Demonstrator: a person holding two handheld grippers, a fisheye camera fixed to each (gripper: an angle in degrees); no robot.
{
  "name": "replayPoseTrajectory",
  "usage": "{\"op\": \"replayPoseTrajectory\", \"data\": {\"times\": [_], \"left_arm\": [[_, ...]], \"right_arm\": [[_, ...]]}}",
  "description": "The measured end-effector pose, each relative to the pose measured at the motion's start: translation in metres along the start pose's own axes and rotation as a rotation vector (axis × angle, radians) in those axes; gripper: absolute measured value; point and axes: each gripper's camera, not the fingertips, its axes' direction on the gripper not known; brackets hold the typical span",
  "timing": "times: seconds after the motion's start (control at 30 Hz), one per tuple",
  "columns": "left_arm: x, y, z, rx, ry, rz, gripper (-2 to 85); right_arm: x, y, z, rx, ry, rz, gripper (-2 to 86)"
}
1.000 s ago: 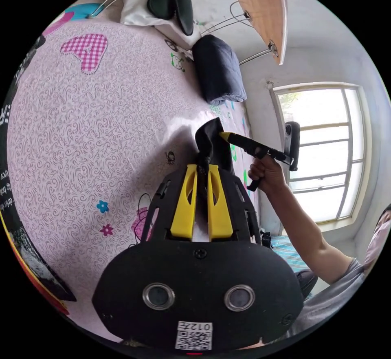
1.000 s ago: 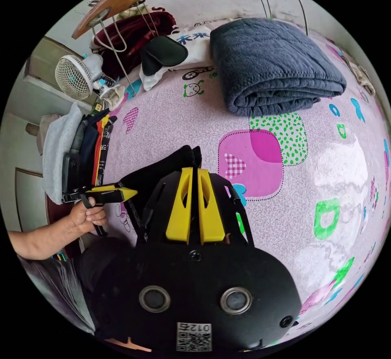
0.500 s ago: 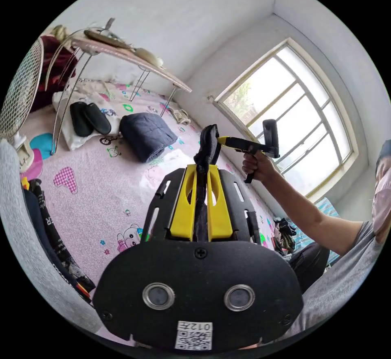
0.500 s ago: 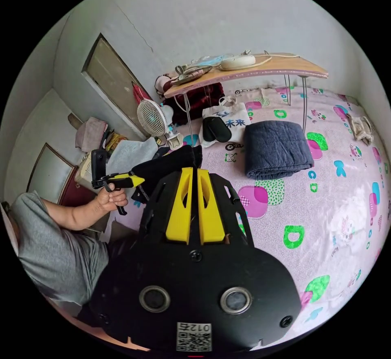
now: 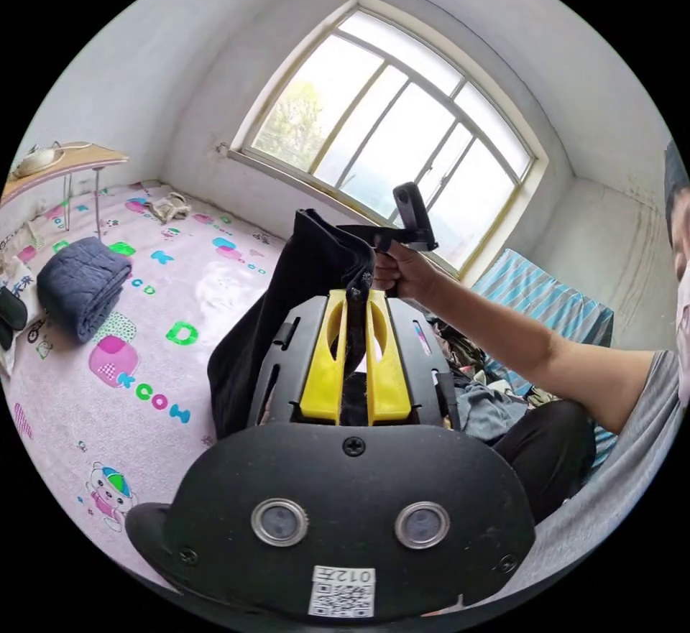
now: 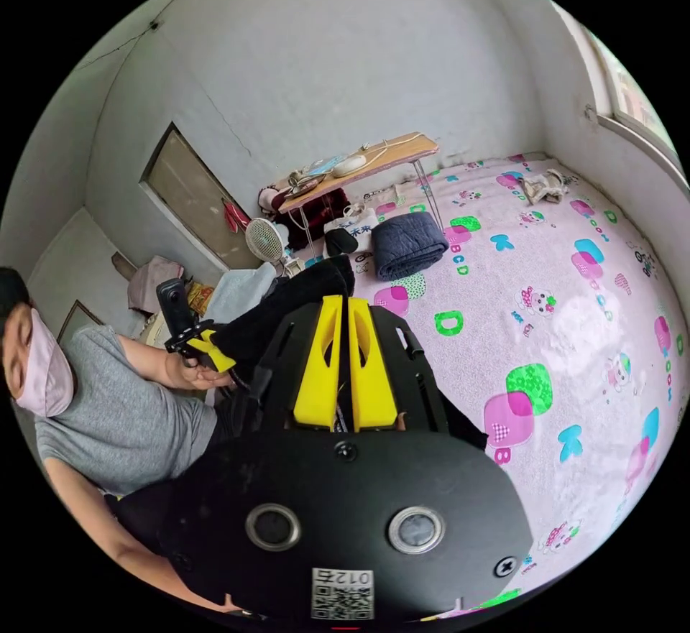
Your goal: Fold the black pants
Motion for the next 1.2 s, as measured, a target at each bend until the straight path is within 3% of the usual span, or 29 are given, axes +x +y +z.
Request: {"op": "replayPoseTrajectory", "data": {"times": [0.43,0.7,0.87,1.0,1.1,1.2], "left_arm": [[0.135,0.023,0.243,-0.326,0.131,0.153,3.0],[0.204,0.035,0.348,-0.471,0.151,0.272,3.3],[0.241,0.063,0.423,-0.619,0.150,0.336,4.1],[0.247,0.069,0.440,-0.693,0.240,0.324,4.8],[0.239,0.053,0.417,-0.686,0.246,0.361,5.8],[0.217,0.039,0.384,-0.730,0.139,0.441,7.2]], "right_arm": [[0.196,0.067,-0.289,0.163,-0.009,0.276,-0.6],[0.298,0.096,-0.413,0.329,-0.090,0.412,-0.2],[0.358,0.118,-0.470,0.292,0.010,0.638,1.4],[0.381,0.166,-0.550,0.406,0.207,0.952,4.2],[0.365,0.178,-0.589,0.535,0.174,1.019,5.5],[0.348,0.171,-0.596,0.537,0.103,1.077,6.5]]}}
